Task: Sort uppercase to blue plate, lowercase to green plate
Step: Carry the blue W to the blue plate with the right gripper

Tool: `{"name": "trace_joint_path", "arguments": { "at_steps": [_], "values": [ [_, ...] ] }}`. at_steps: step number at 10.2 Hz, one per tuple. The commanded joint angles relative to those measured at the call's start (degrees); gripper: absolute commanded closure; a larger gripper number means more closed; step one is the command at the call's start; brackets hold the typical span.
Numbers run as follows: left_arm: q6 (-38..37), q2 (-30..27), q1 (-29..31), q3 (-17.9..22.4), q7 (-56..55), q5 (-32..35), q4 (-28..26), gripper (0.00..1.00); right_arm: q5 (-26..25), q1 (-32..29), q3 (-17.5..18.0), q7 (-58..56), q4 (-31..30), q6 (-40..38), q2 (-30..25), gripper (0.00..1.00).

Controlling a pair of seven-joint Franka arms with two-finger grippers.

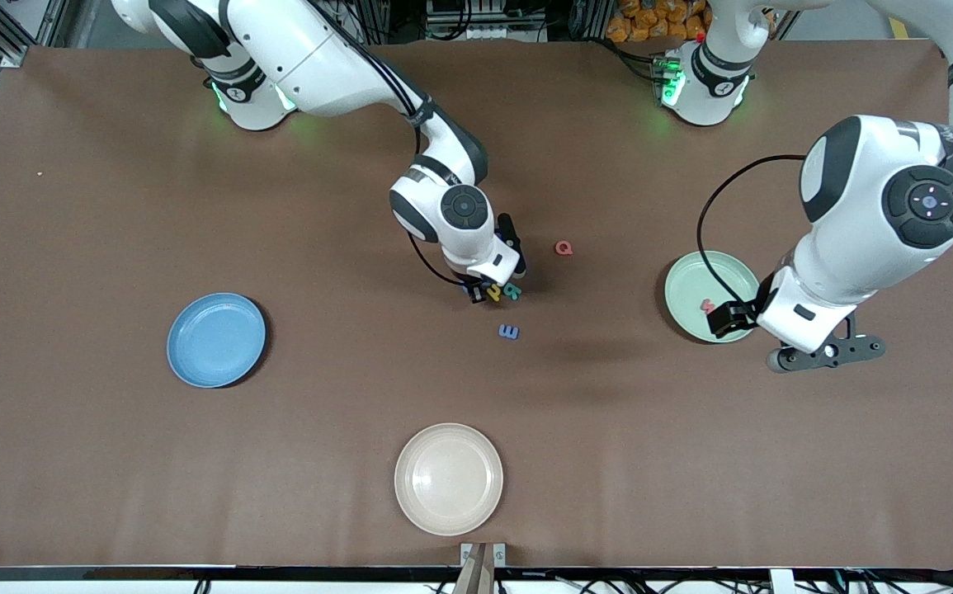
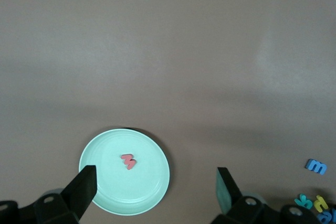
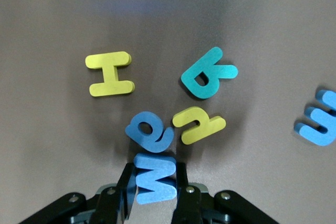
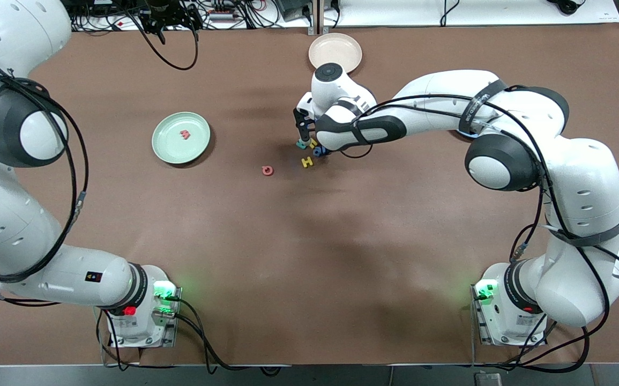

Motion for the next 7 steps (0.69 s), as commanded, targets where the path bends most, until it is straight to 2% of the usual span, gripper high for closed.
{"name": "trace_joint_path", "arguments": {
  "at_steps": [1, 5, 7],
  "values": [
    [0.84, -0.55, -0.7, 0.18, -1.04, -1.06, -0.69, 0.0, 0.37, -1.34, 0.29, -1.27, -0.52, -0.8, -1.27, 1.0],
    [3.46, 1.29, -2.45, 0.09, -1.56, -1.85, -1.12, 0.0, 0.72, -9.67, 0.37, -3.82, -0.35, -14.22, -9.87, 1.0],
    [8.02, 3.13, -3.68, -2.09, -1.56, -1.85, -4.1, 0.0, 0.72, -16.78, 0.11, -4.08, -0.87, -21.34, -15.14, 1.0]
  ]
}}
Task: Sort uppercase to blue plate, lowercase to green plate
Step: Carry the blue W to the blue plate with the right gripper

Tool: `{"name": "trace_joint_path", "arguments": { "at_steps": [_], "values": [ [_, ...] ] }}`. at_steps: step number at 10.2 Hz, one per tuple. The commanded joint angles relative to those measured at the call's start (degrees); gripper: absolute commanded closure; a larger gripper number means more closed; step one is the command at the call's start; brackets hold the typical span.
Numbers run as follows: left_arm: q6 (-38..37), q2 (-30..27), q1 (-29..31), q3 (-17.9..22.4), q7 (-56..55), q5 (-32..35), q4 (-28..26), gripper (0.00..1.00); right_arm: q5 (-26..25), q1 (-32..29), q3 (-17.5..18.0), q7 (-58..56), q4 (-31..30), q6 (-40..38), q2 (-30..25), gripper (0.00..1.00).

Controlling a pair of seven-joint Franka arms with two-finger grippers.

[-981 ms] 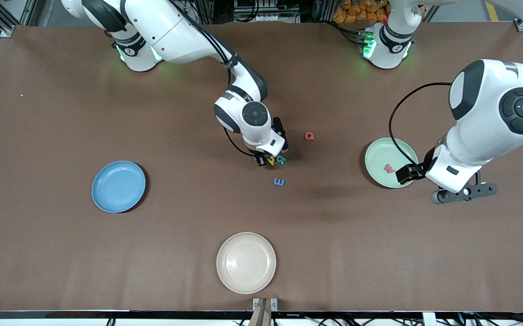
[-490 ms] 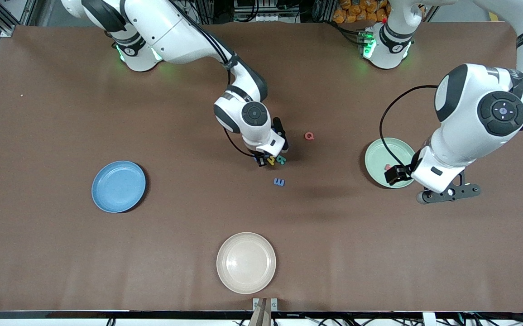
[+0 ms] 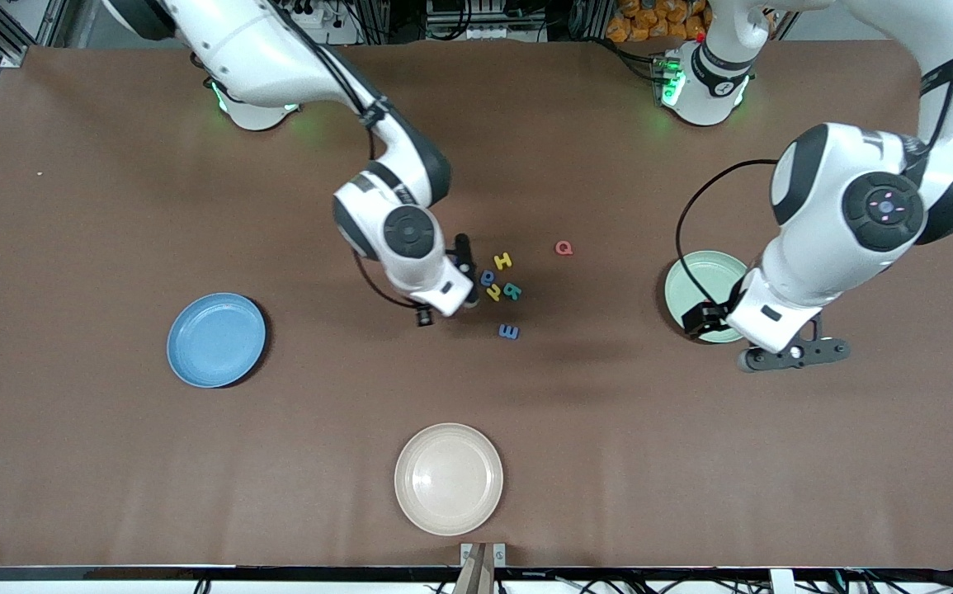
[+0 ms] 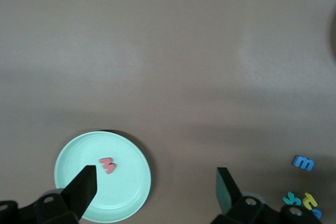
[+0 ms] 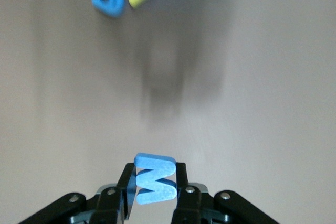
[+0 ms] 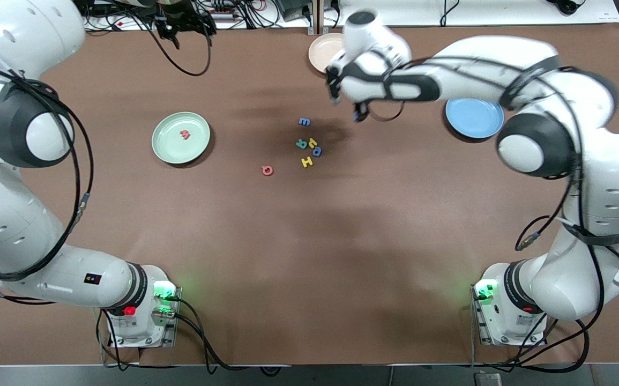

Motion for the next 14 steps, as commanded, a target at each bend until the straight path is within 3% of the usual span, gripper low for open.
{"name": "trace_joint_path", "arguments": {
  "at_steps": [1, 4, 5, 7, 12, 14],
  "values": [
    [6.55, 2.62, -1.12, -2.61, -0.79, -0.81, -3.53, 0.0, 0.72, -8.34, -0.36, -1.18, -3.37, -5.87, -7.58, 1.0],
    [13.25, 7.02, -5.06, -4.2, -0.26, 0.07, -5.04, 0.0, 1.07, -20.11, -3.7, -0.99, -9.78, -6.59, -14.36, 1.0],
    [14.3, 8.25, -6.9, -4.21, -0.26, 0.33, -4.87, 0.0, 0.46, -21.98, -5.53, -0.83, -11.97, -6.24, -15.07, 1.0],
    [16.41, 11.23, -10.25, -4.21, -0.17, 7.07, -4.25, 0.0, 0.71, -24.18, -11.15, -0.04, -14.89, -4.84, -14.56, 1.0],
    [25.38, 19.32, -15.88, -3.68, 1.92, 8.24, -1.19, 0.0, 1.24, -26.04, -11.53, 8.66, -18.06, 5.17, -7.36, 1.0],
    [26.52, 21.52, -17.28, -3.41, 3.43, 8.16, 1.28, 0.0, 1.51, -26.13, -11.44, 8.93, -19.11, 9.21, -6.12, 0.94]
  ]
}}
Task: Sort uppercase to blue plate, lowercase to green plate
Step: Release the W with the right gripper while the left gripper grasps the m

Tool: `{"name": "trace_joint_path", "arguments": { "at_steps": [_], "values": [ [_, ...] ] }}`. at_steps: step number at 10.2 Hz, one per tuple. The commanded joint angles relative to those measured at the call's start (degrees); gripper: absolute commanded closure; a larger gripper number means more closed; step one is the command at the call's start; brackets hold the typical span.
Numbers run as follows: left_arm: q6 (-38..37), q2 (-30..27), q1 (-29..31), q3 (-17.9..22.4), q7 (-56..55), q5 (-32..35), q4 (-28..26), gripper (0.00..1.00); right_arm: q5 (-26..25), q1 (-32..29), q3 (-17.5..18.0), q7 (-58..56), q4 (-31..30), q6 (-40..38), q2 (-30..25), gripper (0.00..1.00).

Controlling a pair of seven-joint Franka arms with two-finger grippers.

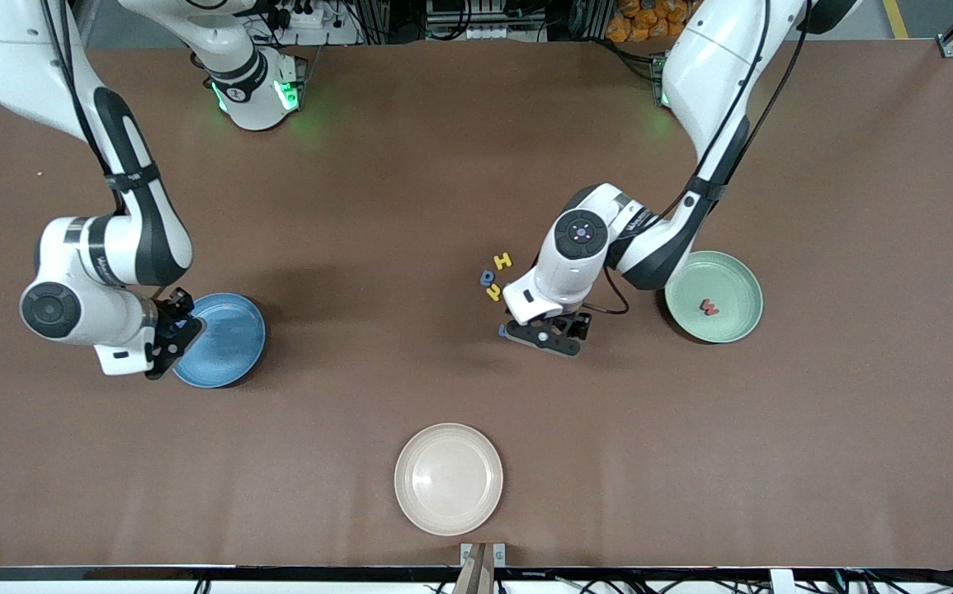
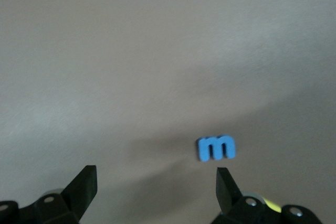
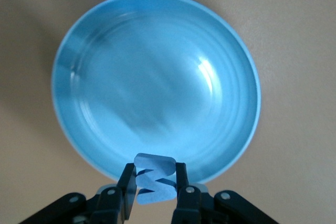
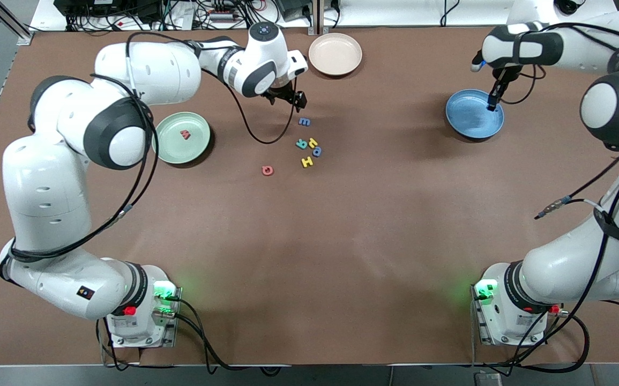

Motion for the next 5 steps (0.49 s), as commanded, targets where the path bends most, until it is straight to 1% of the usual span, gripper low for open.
{"name": "trace_joint_path", "arguments": {
  "at_steps": [1, 2, 3, 5],
  "values": [
    [0.39, 2.87, -1.7, 0.8, 1.38, 1.03, 4.3, 0.0, 3.08, 0.1, 0.09, 2.3, -0.98, 2.42, 0.21, 0.79],
    [0.39, 3.75, -2.57, 0.8, 1.2, 0.85, 5.18, 0.0, 3.45, 0.45, 0.09, 2.93, -0.9, 2.42, 0.12, 0.49],
    [0.39, 4.54, -2.84, 0.8, 1.11, 0.85, 5.54, 0.0, 3.54, 0.54, 0.18, 3.11, -0.72, 2.42, -0.14, 0.0],
    [1.71, 6.38, -3.81, 0.8, 0.24, 0.15, 5.54, 0.0, 3.63, 0.54, 0.18, 3.11, -0.11, 1.55, -2.24, 0.0]
  ]
}}
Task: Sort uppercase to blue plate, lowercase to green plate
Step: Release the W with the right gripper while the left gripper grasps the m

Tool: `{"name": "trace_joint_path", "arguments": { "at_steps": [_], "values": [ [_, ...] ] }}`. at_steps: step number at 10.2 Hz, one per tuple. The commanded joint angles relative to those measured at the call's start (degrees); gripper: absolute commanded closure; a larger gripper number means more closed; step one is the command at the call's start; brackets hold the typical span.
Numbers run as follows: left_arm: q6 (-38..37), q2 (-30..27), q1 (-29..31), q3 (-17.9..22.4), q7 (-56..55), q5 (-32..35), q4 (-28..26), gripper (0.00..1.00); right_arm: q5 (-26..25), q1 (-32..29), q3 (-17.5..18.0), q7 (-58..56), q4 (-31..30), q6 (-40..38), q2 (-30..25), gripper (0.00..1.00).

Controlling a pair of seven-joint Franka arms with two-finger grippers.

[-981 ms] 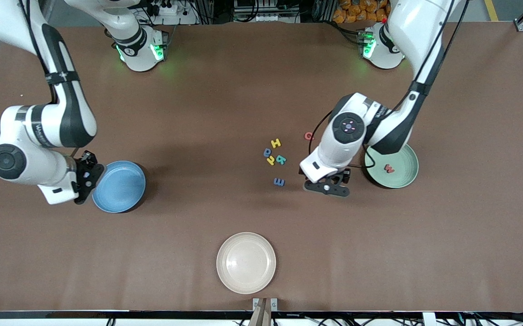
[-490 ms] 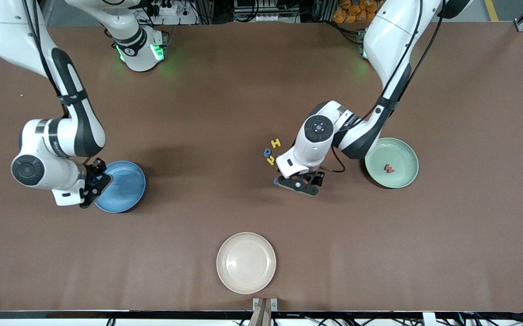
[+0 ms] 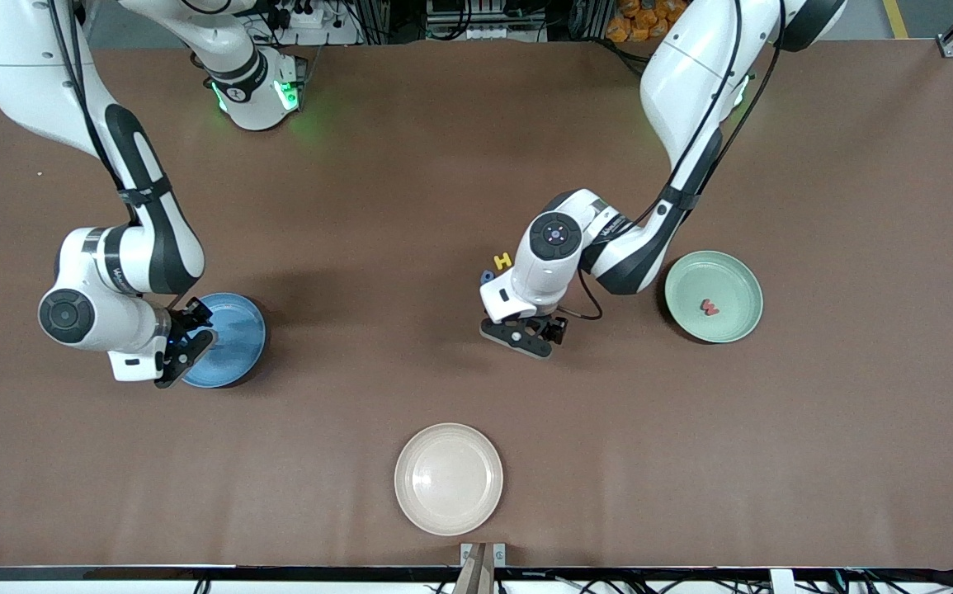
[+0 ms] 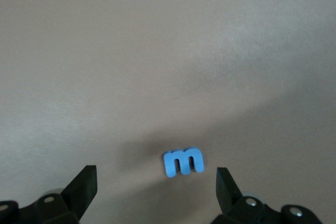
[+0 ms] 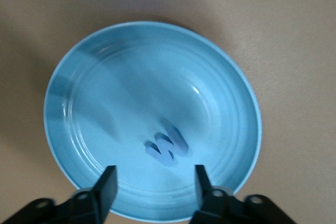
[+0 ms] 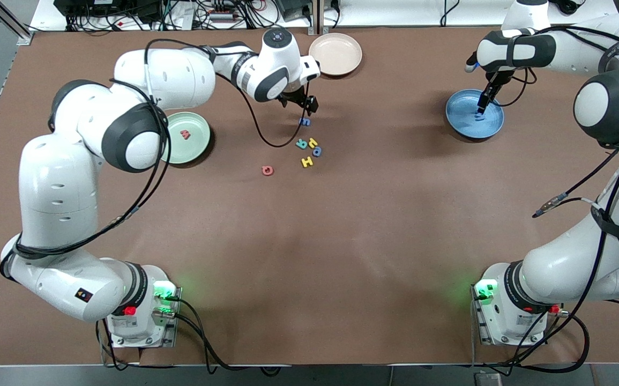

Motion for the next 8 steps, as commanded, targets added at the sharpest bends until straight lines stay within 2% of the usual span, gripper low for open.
{"name": "trace_joint_path", "arguments": {
  "at_steps": [1, 4, 5, 7, 8],
  "values": [
    [1.18, 2.95, -1.74, 0.66, -1.25, -1.07, 1.83, 0.0, 0.75, 0.22, 0.09, 0.85, -0.36, -1.94, -4.26, 0.0],
    [1.36, 3.74, -1.92, 0.66, -1.43, -2.14, 1.83, 0.0, 0.75, -0.39, 0.0, 0.59, -0.36, -3.36, -12.94, 0.0],
    [1.7, 3.83, -1.92, 0.66, -1.34, -2.14, 1.83, 0.0, 0.84, -0.57, 0.0, 0.85, -0.28, -3.97, -15.06, 0.0],
    [2.41, 4.62, -2.01, 0.66, -1.34, -2.14, 2.01, 0.0, 1.63, -0.57, 0.0, 1.03, 2.35, -10.1, -17.27, 0.0],
    [2.5, 5.15, -2.36, 0.66, -1.34, -2.14, 2.62, 0.04, 1.63, -0.66, 0.0, 1.81, 2.36, -10.56, -19.45, 0.0]
  ]
}}
